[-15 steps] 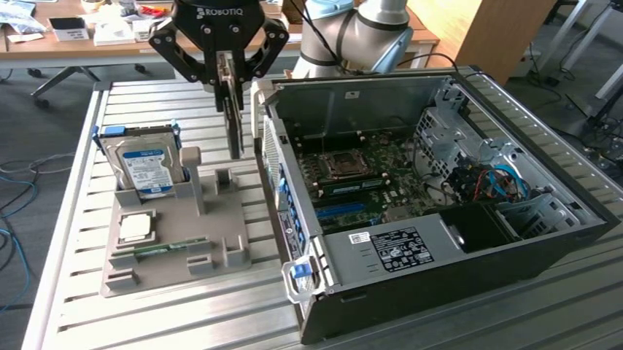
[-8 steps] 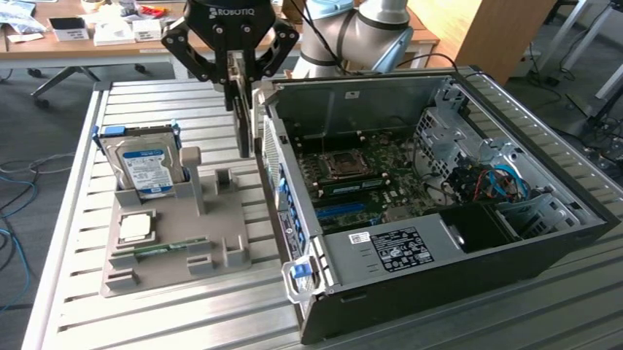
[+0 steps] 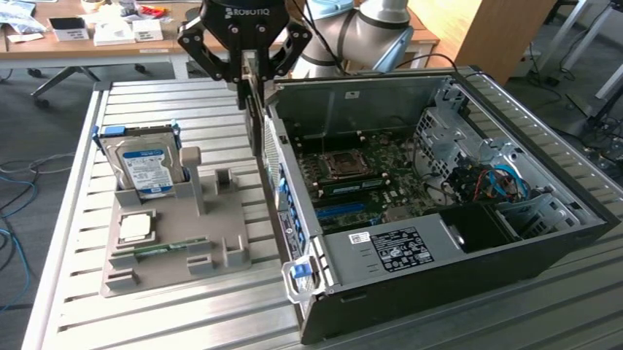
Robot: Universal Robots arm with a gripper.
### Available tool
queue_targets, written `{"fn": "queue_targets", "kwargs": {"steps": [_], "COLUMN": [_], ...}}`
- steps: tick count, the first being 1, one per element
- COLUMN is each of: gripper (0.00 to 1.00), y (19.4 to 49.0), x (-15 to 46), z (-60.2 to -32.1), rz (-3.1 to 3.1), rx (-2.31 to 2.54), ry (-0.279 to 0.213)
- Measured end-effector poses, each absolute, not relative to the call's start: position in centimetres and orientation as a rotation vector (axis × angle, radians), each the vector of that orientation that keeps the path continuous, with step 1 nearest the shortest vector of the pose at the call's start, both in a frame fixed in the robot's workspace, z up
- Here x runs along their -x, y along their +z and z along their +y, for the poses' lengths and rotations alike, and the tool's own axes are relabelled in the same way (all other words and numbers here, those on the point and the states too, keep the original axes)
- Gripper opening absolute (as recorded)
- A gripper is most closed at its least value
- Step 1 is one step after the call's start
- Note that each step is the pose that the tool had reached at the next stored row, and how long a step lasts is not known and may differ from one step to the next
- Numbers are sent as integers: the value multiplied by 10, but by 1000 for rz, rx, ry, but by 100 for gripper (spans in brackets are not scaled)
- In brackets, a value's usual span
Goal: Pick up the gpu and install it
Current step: 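Pick up the gpu and move the gpu toward the slot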
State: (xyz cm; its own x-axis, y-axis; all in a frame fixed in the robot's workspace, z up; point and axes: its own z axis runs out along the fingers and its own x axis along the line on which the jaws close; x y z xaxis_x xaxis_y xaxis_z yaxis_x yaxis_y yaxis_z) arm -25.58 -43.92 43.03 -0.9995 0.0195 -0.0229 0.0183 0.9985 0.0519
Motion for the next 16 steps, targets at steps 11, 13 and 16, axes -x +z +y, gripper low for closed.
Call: {"fn": "queue_targets", "kwargs": {"steps": [11,13,16], "gripper": [27,27,27], "y": [430,430,430], "x": [236,232,227], "z": [-439,-439,-439], "rz": [3117,3117,3117], "rx": [-30,-30,-29], "ry": [86,87,89]}}
